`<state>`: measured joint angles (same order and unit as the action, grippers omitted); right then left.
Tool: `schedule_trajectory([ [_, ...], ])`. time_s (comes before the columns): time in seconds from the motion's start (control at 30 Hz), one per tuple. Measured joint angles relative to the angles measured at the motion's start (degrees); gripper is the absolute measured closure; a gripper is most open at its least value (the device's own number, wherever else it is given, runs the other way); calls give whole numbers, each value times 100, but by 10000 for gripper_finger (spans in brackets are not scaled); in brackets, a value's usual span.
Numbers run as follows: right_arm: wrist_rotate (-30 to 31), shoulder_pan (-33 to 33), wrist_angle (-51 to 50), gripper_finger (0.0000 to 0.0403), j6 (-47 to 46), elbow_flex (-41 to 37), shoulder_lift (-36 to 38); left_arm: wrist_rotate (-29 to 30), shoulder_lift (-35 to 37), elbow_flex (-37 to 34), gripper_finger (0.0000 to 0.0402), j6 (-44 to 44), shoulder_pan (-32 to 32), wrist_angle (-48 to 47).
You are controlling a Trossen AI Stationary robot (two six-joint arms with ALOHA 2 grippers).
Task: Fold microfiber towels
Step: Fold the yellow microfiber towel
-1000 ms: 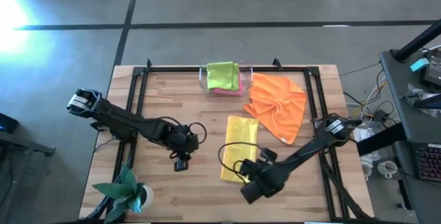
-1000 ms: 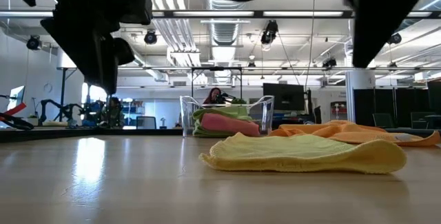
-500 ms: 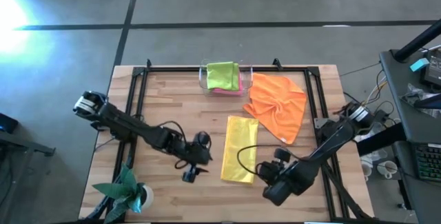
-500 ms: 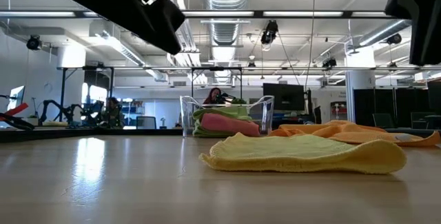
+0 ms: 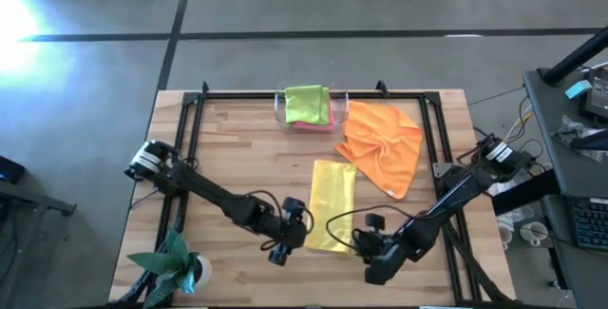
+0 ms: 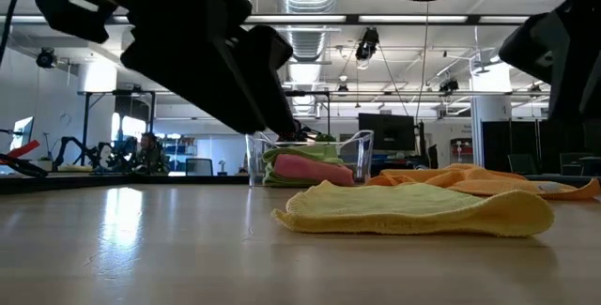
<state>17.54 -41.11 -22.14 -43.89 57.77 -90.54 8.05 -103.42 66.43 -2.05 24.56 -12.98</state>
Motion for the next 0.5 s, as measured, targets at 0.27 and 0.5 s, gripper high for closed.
schedule_trajectory([
  [0.27,4,144,235,277,656,-5,-33,26,-687,550,187,404,154,23],
  [0.5,8,251,463,234,1122,-30,-283,133,-1064,634,187,410,175,-12],
])
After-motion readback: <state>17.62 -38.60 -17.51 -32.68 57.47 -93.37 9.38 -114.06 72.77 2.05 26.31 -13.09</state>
